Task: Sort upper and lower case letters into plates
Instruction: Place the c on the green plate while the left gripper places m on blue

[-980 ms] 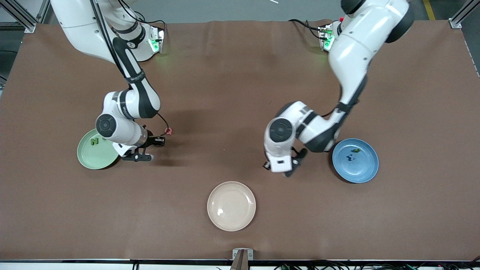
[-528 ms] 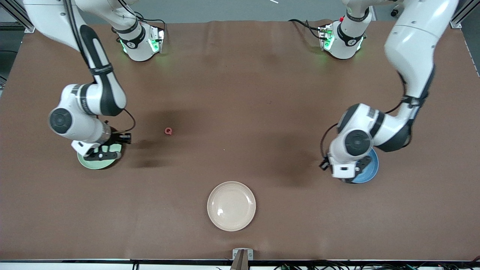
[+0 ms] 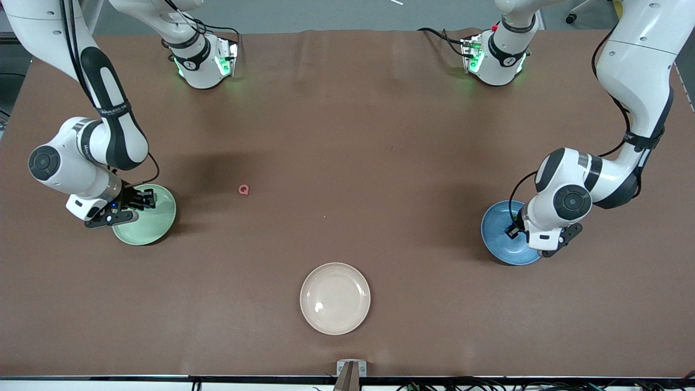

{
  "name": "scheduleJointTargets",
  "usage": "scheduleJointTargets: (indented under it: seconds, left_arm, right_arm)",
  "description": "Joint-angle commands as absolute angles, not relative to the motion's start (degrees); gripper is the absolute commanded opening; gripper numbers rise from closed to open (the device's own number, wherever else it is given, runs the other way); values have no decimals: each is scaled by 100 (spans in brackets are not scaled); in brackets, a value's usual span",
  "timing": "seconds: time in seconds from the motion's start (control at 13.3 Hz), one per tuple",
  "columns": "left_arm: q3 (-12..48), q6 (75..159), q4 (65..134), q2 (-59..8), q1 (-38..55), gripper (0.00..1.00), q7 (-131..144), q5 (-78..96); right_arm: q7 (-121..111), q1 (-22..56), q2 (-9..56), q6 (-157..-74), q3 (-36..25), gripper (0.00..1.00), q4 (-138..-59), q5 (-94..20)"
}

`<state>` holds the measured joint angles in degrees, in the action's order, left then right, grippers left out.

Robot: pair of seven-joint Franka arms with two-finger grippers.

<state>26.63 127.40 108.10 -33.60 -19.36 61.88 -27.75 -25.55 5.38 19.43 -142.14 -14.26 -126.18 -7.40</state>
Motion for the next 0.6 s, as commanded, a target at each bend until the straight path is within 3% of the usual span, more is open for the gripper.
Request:
scheduleJointTargets:
  seconds: [0.0, 0.23, 0.53]
  left_arm:
    - [2847, 12561, 10907, -2850, -1969, 100, 6206, -2865]
    - [3259, 11833, 10523, -2374, -1977, 100, 6144, -2821]
    - [3779, 10172, 8793, -2355, -1978, 100, 5409, -2349]
  right_arm:
    - [-2593, 483, 2091, -14536, -1336, 17, -12683, -703]
    - [-2593, 518, 2302, -14783, -1310, 17, -12691, -808]
    - [-2593, 545, 2399, -14827, -1248, 18, -12683, -1027]
